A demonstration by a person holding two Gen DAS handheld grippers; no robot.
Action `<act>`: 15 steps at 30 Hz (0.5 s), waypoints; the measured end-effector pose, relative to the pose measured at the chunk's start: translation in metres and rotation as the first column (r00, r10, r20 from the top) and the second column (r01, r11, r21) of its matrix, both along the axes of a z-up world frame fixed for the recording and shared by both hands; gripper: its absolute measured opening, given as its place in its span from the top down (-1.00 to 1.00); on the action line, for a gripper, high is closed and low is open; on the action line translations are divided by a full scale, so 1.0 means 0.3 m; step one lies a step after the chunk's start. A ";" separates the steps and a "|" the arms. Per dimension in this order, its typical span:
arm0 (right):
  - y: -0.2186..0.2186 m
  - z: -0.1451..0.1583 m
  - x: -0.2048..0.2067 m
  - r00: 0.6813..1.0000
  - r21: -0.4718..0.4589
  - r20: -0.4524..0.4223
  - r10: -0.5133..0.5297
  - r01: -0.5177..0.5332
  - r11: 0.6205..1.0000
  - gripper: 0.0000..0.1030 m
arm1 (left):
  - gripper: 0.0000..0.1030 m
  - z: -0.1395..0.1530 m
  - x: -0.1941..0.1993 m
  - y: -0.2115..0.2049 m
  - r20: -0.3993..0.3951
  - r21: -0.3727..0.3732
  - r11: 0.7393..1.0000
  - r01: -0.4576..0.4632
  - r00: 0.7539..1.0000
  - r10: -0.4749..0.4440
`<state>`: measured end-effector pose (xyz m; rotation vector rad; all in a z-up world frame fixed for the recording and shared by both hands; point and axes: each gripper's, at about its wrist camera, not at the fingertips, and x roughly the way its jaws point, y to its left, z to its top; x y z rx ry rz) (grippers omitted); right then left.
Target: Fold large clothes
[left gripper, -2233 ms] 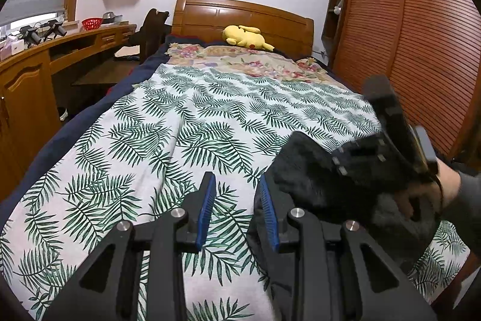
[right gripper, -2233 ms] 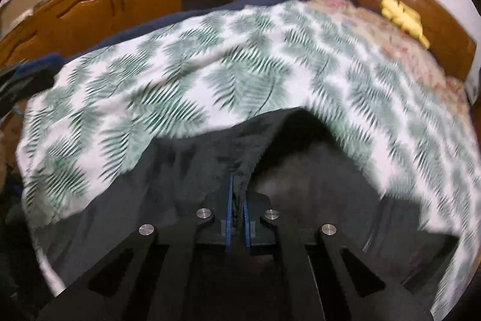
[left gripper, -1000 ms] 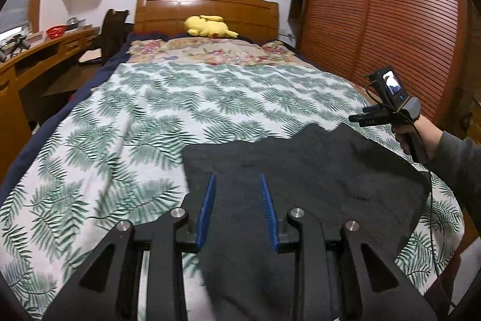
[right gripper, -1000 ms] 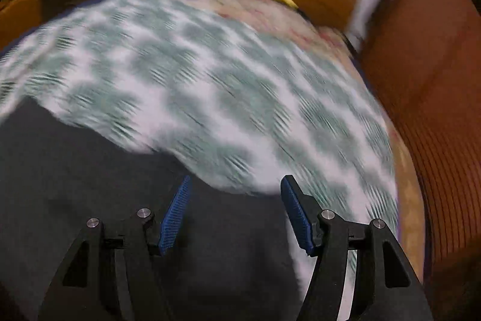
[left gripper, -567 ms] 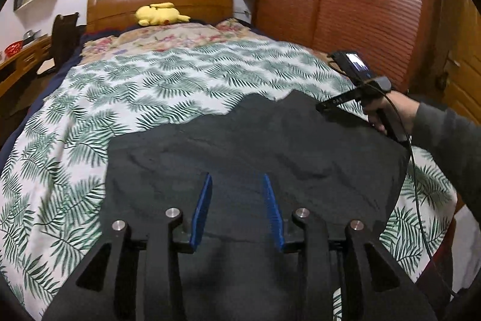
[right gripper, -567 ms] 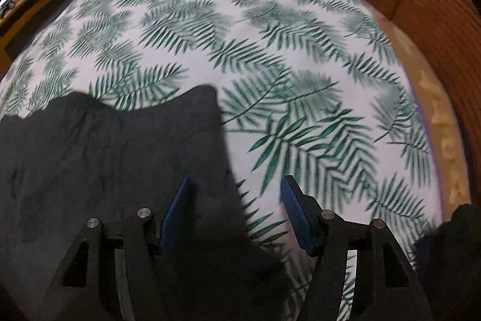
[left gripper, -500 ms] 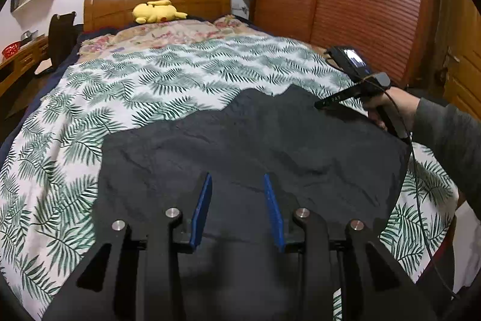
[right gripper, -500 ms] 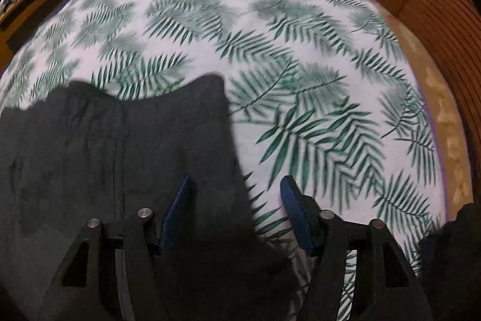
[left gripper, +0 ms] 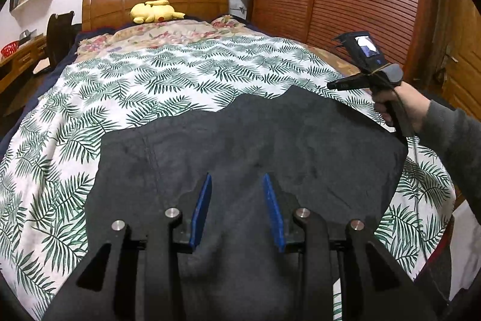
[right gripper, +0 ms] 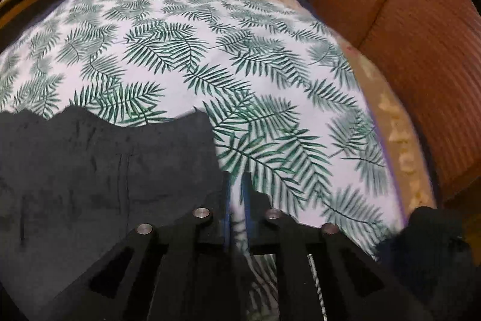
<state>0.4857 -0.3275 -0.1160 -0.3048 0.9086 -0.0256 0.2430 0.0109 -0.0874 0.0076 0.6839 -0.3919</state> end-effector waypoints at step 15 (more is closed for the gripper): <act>0.060 -0.003 -0.560 0.969 0.164 -0.003 0.245 -0.242 0.956 -0.04 | 0.33 0.003 -0.074 -0.061 0.015 0.017 1.000 0.012 1.000 -0.012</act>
